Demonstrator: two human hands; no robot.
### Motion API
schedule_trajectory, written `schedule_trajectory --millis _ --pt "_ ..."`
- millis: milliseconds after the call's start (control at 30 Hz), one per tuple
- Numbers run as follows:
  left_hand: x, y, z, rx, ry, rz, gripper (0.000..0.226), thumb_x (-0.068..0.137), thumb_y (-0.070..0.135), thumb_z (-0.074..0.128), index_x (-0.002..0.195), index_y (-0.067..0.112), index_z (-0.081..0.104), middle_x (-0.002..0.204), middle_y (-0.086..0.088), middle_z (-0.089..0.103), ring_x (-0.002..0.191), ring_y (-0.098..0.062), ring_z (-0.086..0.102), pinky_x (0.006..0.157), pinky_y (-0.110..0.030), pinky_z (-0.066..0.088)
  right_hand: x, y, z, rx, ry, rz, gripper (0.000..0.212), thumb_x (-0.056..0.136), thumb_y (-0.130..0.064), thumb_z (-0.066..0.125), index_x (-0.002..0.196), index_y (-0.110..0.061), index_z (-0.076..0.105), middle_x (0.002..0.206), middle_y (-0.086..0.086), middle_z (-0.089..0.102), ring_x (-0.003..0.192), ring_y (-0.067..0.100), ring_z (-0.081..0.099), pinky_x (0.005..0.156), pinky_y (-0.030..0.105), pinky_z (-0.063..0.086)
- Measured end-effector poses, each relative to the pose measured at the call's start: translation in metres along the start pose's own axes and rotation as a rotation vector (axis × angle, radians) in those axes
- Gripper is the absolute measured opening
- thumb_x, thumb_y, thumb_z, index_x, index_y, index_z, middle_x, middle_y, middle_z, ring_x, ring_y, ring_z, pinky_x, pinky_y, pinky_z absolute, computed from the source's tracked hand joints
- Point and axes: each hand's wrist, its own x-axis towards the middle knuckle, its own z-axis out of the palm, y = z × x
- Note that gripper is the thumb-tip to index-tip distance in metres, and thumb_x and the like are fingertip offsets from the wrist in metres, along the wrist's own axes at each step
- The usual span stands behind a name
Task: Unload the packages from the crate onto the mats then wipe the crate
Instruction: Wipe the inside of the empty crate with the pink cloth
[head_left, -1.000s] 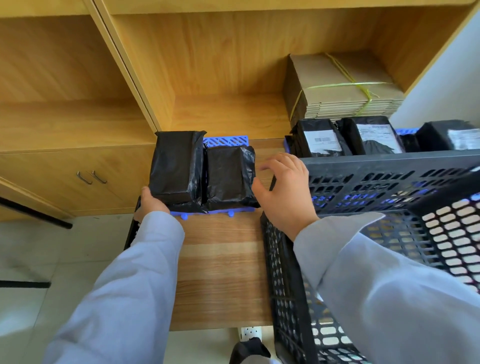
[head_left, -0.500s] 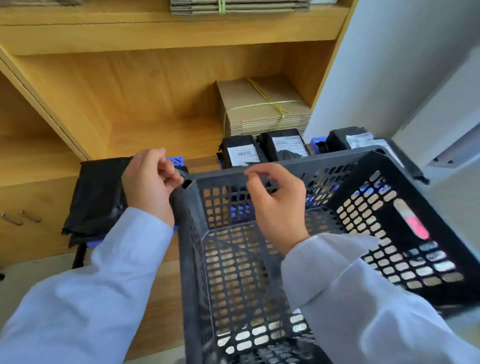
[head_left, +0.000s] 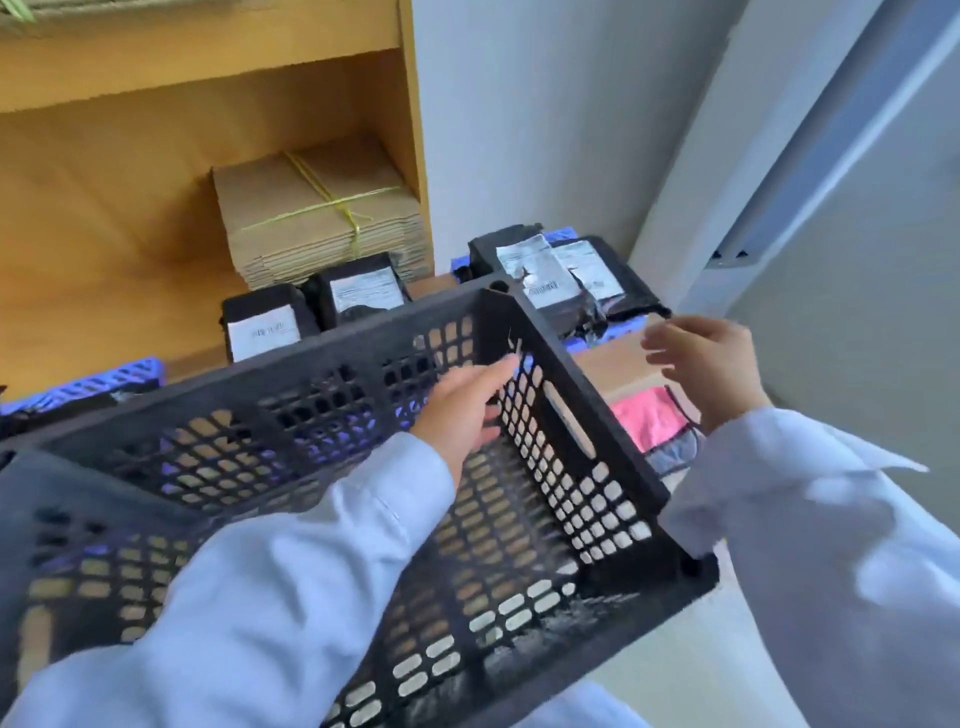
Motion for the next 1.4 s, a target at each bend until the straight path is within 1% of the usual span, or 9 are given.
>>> schedule_trajectory --millis 133,233,367,533,867,1033,1167,1267,1400 --pt "0.017 -0.017 0.046 -0.057 -0.011 -0.146 0.058 0.062 0.065 0.076 0.109 0.037 0.055 0.12 0.013 0.053 0.117 -0.014 0.047 0.099 -0.045 0.044 0.043 0.107 -0.027 -0.496 -0.082 0.265 0.026 0.081 -0.024 0.067 0.106 -0.016 0.072 0.113 0.016 0.068 0.109 0.035 0.062 0.098 0.041 0.047" --pt "0.025 -0.022 0.067 -0.119 -0.001 -0.202 0.106 0.043 0.071 0.079 0.138 0.034 0.047 0.138 0.014 0.046 0.117 -0.011 0.041 0.091 -0.041 0.041 0.053 0.162 -0.027 -0.863 -0.198 0.33 0.055 0.088 -0.023 0.061 0.138 -0.006 0.047 0.138 0.02 0.053 0.124 0.037 0.051 0.105 0.041 0.041" --pt "0.03 -0.032 0.078 -0.15 0.033 -0.182 0.064 0.059 0.066 0.077 0.114 0.035 0.068 0.119 0.012 0.067 0.112 -0.014 0.061 0.086 -0.042 0.053 0.068 0.193 -0.024 -0.945 -0.222 0.37 0.077 0.081 -0.027 0.064 0.148 -0.013 0.03 0.149 0.019 0.034 0.136 0.038 0.034 0.111 0.052 0.033" --pt "0.034 -0.038 0.074 -0.147 0.075 -0.175 0.068 0.054 0.066 0.081 0.111 0.03 0.072 0.119 0.007 0.068 0.115 -0.02 0.061 0.075 -0.038 0.056 0.083 0.217 -0.004 -1.061 -0.274 0.302 0.081 0.089 -0.037 0.057 0.154 -0.041 0.009 0.164 0.007 0.002 0.15 0.037 -0.002 0.117 0.059 0.009" --pt "0.027 -0.03 0.073 -0.084 0.044 -0.153 0.055 0.066 0.061 0.077 0.109 0.027 0.073 0.112 0.008 0.071 0.106 -0.013 0.066 0.072 -0.033 0.056 0.067 0.223 0.004 -1.11 -0.386 0.156 0.039 0.085 -0.007 0.046 0.116 -0.03 0.053 0.125 0.006 0.041 0.122 0.036 0.033 0.098 0.046 0.037" --pt "0.024 -0.024 0.072 -0.058 0.027 -0.188 0.064 0.06 0.068 0.078 0.11 0.029 0.071 0.115 0.01 0.07 0.109 -0.011 0.063 0.09 -0.037 0.053 0.062 0.207 0.015 -0.532 -0.44 0.31 0.028 0.098 -0.012 0.052 0.126 -0.008 0.055 0.11 0.01 0.06 0.1 0.026 0.056 0.09 0.033 0.046" --pt "0.016 -0.018 0.064 -0.141 0.107 -0.131 0.028 0.085 0.051 0.065 0.093 0.025 0.067 0.088 0.014 0.069 0.094 -0.007 0.061 0.103 -0.034 0.042 0.058 0.152 0.023 -0.211 -0.446 0.254 0.013 0.095 -0.007 0.059 0.103 -0.004 0.049 0.09 0.028 0.063 0.057 0.021 0.065 0.057 0.035 0.058" --pt "0.014 -0.011 0.042 -0.185 0.227 -0.076 0.046 0.093 0.043 0.059 0.127 0.012 0.059 0.124 -0.004 0.062 0.116 -0.021 0.057 0.101 -0.037 0.045 0.054 0.086 0.026 -0.12 -0.441 -0.002 0.005 0.097 -0.006 0.055 0.1 -0.008 0.052 0.082 0.014 0.064 0.057 0.02 0.061 0.046 0.023 0.048" --pt "0.01 0.001 0.009 -0.237 0.39 0.103 0.021 0.097 0.012 0.053 0.117 0.009 0.061 0.12 -0.011 0.065 0.114 -0.024 0.061 0.097 -0.037 0.05 0.054 0.004 0.035 -0.221 -0.351 -0.524 0.014 0.093 -0.008 0.049 0.099 -0.02 0.052 0.079 -0.001 0.056 0.07 0.017 0.052 0.063 0.032 0.043"
